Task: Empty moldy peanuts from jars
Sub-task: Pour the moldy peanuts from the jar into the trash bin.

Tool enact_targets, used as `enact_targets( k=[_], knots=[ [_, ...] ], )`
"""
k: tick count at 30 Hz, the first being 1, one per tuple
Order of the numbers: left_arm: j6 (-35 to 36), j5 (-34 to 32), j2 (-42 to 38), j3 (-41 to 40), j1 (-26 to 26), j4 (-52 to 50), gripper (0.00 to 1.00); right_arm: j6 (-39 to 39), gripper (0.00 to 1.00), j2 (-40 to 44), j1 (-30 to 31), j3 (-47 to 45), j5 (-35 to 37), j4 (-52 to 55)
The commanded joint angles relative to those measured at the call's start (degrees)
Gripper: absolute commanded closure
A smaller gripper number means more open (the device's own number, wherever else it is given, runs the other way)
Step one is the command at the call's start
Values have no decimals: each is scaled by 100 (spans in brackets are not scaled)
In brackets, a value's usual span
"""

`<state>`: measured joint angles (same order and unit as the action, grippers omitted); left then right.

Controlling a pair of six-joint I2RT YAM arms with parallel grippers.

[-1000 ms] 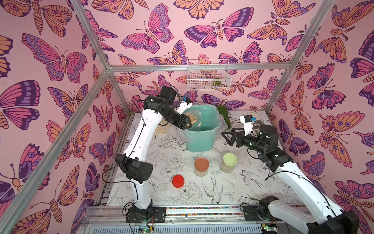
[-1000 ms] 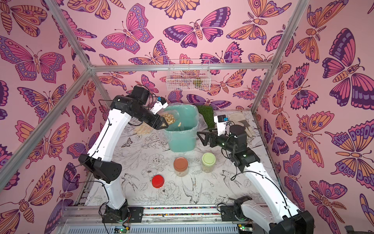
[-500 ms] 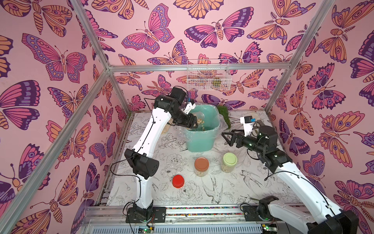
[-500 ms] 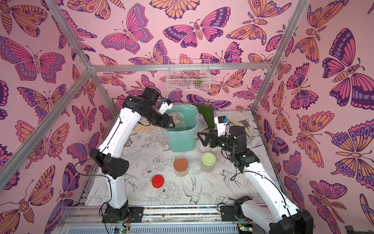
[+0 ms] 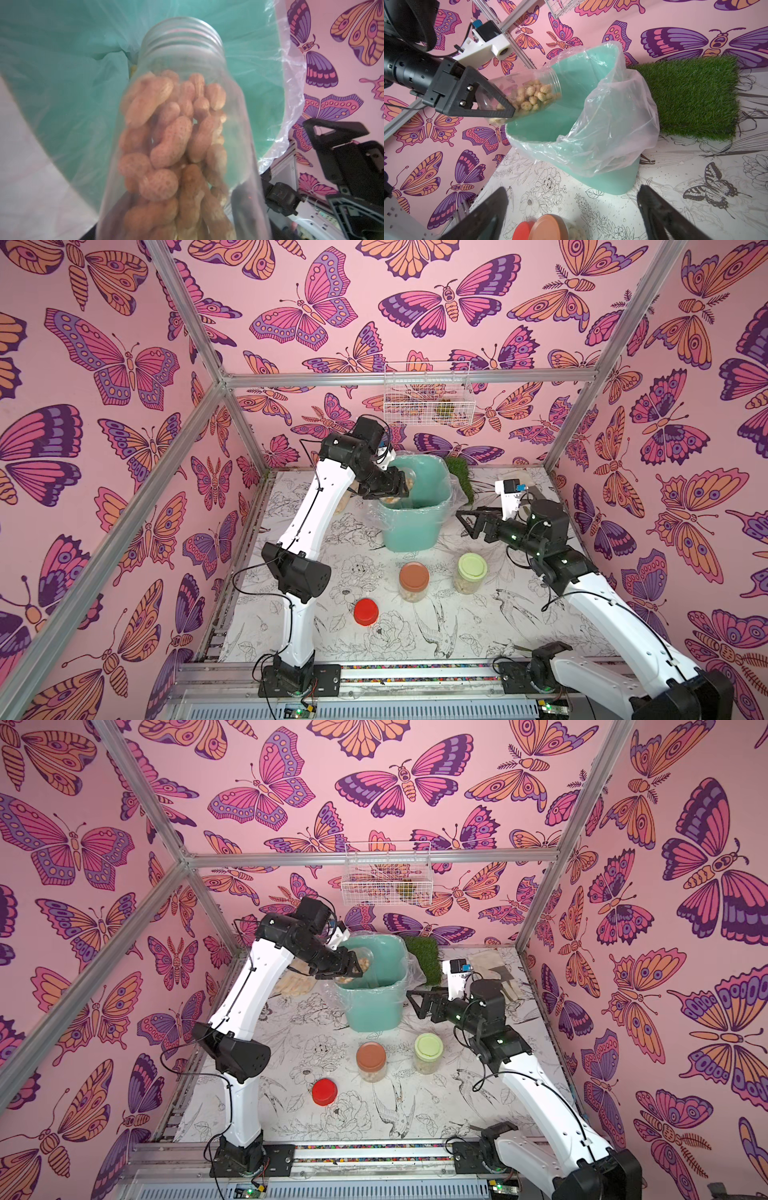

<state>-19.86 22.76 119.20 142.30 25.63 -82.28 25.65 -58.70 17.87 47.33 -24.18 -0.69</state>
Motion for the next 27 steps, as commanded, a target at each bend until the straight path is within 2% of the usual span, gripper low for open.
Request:
enact_targets(
  k=[1,6,10,18,22,27],
  knots=[
    [-812,221,235,121,-13,-142,100,131,1,90,-30,-39,146,-142],
    [-1509,395,361,275,-5,-91,100,132,1,224,-30,-134,289,-160],
    [-1974,275,333,435,-14,-26,100,159,1,297,-32,-204,370,-190],
    [-3180,749,376,485,-10,423,100,225,1,314,-32,-311,441,-331],
    [-3786,765,378,483,-14,661,100,279,1,339,-30,-364,495,-371],
    [-4156,771,390,484,-14,761,100,305,1,358,-30,-408,547,-402]
  ],
)
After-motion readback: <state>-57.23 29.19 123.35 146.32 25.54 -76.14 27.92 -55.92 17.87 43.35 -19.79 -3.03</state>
